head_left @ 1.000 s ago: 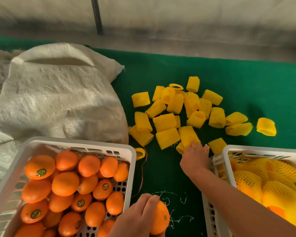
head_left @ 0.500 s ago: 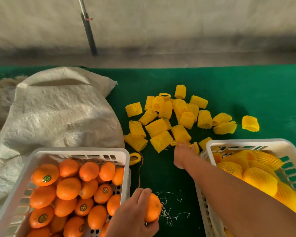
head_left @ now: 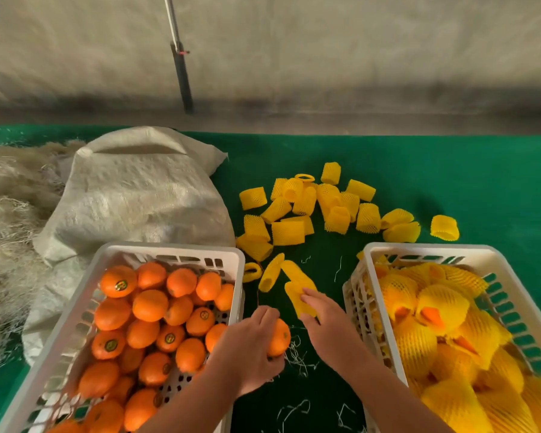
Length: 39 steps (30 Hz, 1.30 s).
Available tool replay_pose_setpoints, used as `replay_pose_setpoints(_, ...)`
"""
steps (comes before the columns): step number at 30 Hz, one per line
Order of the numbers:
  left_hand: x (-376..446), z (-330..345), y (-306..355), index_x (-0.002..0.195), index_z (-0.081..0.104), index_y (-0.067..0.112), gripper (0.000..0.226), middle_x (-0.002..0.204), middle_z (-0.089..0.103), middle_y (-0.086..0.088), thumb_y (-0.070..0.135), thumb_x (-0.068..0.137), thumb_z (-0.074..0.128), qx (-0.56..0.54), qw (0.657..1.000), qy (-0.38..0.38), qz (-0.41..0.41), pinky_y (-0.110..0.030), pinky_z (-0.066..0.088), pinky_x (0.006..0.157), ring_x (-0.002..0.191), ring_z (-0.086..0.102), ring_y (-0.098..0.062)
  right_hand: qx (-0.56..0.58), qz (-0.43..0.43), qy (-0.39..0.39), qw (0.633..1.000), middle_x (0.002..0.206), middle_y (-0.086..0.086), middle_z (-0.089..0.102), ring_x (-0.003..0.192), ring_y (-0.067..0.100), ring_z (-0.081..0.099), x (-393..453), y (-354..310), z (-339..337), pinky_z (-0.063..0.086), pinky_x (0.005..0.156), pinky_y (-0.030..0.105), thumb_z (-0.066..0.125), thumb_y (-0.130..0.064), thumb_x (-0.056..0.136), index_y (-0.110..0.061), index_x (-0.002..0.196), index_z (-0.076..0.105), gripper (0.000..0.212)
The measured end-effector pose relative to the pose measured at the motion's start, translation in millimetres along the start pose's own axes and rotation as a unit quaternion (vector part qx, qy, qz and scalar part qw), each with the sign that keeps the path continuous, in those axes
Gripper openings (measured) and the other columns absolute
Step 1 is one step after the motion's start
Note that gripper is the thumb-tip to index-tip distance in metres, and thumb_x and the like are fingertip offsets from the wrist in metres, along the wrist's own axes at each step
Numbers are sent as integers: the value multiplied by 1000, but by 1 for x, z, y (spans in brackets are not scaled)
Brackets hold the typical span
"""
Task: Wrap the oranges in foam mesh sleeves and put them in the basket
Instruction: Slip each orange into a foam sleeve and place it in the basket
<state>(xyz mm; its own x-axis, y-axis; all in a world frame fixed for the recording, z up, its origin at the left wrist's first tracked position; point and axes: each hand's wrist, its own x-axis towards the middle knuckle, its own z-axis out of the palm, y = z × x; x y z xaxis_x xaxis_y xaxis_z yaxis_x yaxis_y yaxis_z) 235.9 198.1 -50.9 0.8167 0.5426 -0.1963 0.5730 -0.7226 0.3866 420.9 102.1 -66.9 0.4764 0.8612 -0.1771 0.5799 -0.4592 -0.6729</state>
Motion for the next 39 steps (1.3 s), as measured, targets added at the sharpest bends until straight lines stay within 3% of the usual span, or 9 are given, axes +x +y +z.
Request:
replay_pose_setpoints(4,-17,1,10,139,32,43,76,167,9,15,68,74,62,-10,999,-33,15,-36,57,80,104,67,-20,11,-30,-1,999,155,-27,39,139,-15,26,-48,-13,-10,17,113,8,54,-29,107,-29,151,51,44)
replay_pose_setpoints(9,-50,21,26,132,30,62,80,164,-22,29,69,63,71,-69,995,-53,50,-37,56,87,114,61,-19,68,-28,2,997,141,-35,47,127,-28,36,-86,-11,-13,28,102,-4,56,-25,107,-33,141,62,36)
replay_pose_setpoints(13,-71,35,38,131,30,69,84,158,-12,42,71,62,78,-155,986,-44,53,-29,52,90,117,55,-10,174,22,17,984,115,-43,60,118,-20,51,-106,-13,-8,43,97,4,56,-28,106,-40,124,72,27)
replay_pose_setpoints(16,-83,41,47,131,31,69,82,153,-1,48,73,64,79,-200,978,-8,54,-20,46,86,115,51,0,325,116,34,938,103,-26,71,109,6,67,-113,-19,-4,60,93,31,59,-31,105,-43,100,77,23)
replay_pose_setpoints(19,-91,41,48,133,33,66,82,153,11,45,73,66,78,-212,975,26,58,-18,46,84,115,51,4,360,147,49,920,100,-14,73,105,16,69,-114,-22,-7,64,78,32,69,-19,99,-41,89,76,25)
replay_pose_setpoints(24,-102,33,44,131,30,67,77,152,15,42,74,68,75,-193,978,40,69,-13,46,79,112,51,8,242,77,-1,967,93,-14,72,94,13,73,-117,-22,-17,65,74,34,83,-9,81,-39,83,73,32)
replay_pose_setpoints(29,-108,33,40,138,26,67,86,157,7,41,76,68,75,-180,980,35,72,-14,48,82,114,50,8,118,-21,-35,992,90,-11,72,91,11,72,-116,-27,-24,63,79,30,74,-14,90,-32,86,75,18)
replay_pose_setpoints(34,-109,28,43,126,14,75,80,149,-2,49,83,67,67,-152,987,22,53,-12,44,79,107,50,7,18,23,0,1000,81,-17,66,77,6,63,-116,-30,-28,52,72,15,60,-11,97,-26,93,80,26)
replay_pose_setpoints(39,-109,21,43,138,24,60,82,151,-9,49,85,69,61,-109,992,2,57,-14,48,83,106,55,-1,-122,1,-137,983,138,4,53,132,20,49,-94,-30,-32,36,110,25,49,-6,105,-18,143,59,42)
